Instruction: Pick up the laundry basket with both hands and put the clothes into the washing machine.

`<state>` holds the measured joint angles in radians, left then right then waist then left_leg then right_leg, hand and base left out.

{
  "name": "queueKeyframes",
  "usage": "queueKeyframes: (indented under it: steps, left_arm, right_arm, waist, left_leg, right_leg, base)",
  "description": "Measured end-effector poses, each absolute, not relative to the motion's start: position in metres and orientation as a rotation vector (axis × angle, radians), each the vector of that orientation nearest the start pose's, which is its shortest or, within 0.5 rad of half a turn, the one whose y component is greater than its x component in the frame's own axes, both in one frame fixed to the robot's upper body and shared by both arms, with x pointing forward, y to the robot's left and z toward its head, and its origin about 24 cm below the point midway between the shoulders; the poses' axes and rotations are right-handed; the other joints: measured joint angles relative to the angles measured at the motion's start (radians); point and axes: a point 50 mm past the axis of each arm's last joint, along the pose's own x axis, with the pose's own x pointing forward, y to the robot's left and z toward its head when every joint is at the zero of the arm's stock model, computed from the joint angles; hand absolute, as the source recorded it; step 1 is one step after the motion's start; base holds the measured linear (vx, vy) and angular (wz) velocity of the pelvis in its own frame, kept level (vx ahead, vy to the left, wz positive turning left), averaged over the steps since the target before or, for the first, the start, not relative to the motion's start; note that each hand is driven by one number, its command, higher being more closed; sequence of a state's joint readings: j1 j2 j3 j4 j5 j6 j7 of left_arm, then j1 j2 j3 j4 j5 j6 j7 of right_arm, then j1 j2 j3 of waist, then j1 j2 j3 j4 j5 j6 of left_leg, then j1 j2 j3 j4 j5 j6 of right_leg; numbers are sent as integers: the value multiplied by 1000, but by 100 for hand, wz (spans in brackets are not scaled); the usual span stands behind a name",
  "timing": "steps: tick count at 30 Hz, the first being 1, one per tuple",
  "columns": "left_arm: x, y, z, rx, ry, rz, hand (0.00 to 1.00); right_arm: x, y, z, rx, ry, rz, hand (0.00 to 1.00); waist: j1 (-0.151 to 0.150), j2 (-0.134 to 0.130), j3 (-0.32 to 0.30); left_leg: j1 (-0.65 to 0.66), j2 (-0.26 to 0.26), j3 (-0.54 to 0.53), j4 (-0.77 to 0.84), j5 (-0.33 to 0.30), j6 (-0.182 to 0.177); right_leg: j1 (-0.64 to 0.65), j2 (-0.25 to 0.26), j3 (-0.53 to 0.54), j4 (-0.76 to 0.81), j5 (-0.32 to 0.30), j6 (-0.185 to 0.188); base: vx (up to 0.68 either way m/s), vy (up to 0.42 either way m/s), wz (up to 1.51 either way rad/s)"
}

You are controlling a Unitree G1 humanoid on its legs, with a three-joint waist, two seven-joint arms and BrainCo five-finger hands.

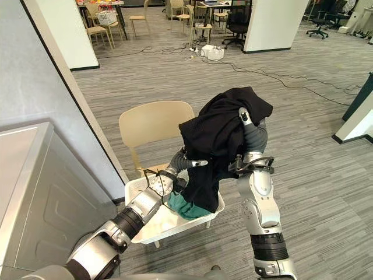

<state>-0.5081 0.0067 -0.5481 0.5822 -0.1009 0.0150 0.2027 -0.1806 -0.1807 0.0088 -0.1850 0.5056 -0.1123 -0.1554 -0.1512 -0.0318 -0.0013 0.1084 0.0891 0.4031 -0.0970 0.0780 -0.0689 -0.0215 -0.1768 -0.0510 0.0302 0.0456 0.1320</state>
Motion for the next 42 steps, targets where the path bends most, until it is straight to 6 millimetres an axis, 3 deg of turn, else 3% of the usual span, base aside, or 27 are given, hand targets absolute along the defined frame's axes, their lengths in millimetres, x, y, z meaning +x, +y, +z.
queueKeyframes:
  steps: [18, 21, 29, 30, 36, 42]
  left_arm:
    - [293, -15, 31, 79, 180, -508, 0]
    - [293, -17, 34, 37, 185, -510, 0]
    - [291, -26, 71, -114, 59, -551, 0]
    - [291, -27, 75, -142, 47, -554, 100]
    - [292, -24, 97, -261, -23, -547, 100]
    - [292, -24, 102, -297, -35, -552, 100]
  right_arm:
    - [268, -157, 131, 408, -386, 11, 100]
    - [260, -158, 131, 424, -394, 4, 100]
    - [244, -178, 135, 433, -462, -95, 100]
    - [243, -182, 135, 431, -470, -110, 100]
    - [237, -189, 128, 407, -452, -160, 100]
    - [235, -190, 126, 399, -449, -169, 100]
  waist:
    - [-1, -14, -6]
    - [0, -16, -6]
    - [0, -11, -9]
    - [1, -8, -12]
    - [1, 10, -23]
    - [2, 16, -28]
  left_leg:
    - [-4, 0, -2, -6, 0, 0]
    - [-4, -1, 3, -5, -1, 0]
    - [-6, -1, 7, -5, -1, 0]
    - [-6, -1, 7, -6, -1, 0]
    - [-6, 0, 6, -6, -1, 0]
    - [-3, 0, 10, -3, -1, 0]
  right_leg:
    - [-1, 0, 0, -8, 1, -2]
    - [-1, 1, 2, -9, 4, 1]
    - [0, 2, 2, -7, 5, 3]
    - [0, 2, 2, -7, 5, 3]
    - [1, 3, 1, -7, 0, 10]
    - [0, 4, 5, -5, 3, 5]
  base:
    - [-4, -1, 1]
    - [-2, -1, -3]
    - [0, 0, -1]
    - [0, 0, 0]
    - [0, 0, 0]
    - [0, 0, -2]
